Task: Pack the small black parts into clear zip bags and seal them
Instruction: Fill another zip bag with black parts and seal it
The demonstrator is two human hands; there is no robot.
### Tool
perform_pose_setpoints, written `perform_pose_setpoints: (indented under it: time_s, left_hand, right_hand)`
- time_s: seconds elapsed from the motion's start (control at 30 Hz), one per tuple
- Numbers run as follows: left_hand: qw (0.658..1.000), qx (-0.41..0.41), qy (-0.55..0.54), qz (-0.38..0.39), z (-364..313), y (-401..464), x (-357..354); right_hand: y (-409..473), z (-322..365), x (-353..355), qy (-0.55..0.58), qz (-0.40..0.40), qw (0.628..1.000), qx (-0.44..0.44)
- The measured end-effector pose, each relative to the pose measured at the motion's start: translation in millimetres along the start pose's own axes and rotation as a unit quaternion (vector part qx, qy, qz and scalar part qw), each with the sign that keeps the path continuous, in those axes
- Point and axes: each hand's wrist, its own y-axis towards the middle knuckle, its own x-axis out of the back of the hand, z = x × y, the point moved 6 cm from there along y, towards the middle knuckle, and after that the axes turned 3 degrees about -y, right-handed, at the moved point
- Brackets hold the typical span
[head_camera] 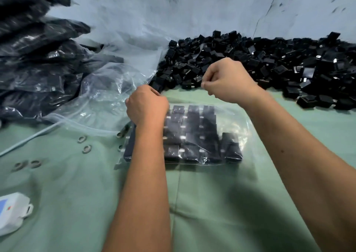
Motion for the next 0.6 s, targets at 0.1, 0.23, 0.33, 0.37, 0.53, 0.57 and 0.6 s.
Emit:
perform_pose_setpoints:
  time_s: [0.1,0.23,0.33,0.37,0.53,0.57,0.6]
  left_hand:
    - [0.998,0.061,0.010,0.011,20.2,8.4,11.1]
    - [0.995,0.091,-0.002,0.038,31.2,12.2,15.7]
    - [0.994,0.101,-0.001,0.050,36.2,15.2,16.8]
    - [0.993,0.107,0.001,0.048,38.8,17.0,18.0]
    - [0.992,0.122,0.018,0.015,46.0,21.4,25.0]
    - [0.993,0.120,0.015,0.005,46.3,21.5,26.3]
    - [0.993,0.118,0.009,-0.004,46.9,22.5,28.0]
  right_hand:
    - [31.0,42.4,-47.0,-0.087,0.064,0.991,0.084]
    - [60.8,67.0,-106.6,-0.253,0.138,0.945,0.152]
    - [78.0,71.3,-129.1,-0.274,0.175,0.936,0.132]
    - [82.1,75.0,-136.2,-0.281,0.189,0.931,0.134]
    - [96.5,101.7,-167.0,-0.303,0.205,0.917,0.161]
    - [98.8,109.5,-174.7,-0.301,0.209,0.916,0.161]
    - [101.7,118.8,-183.5,-0.300,0.214,0.916,0.158]
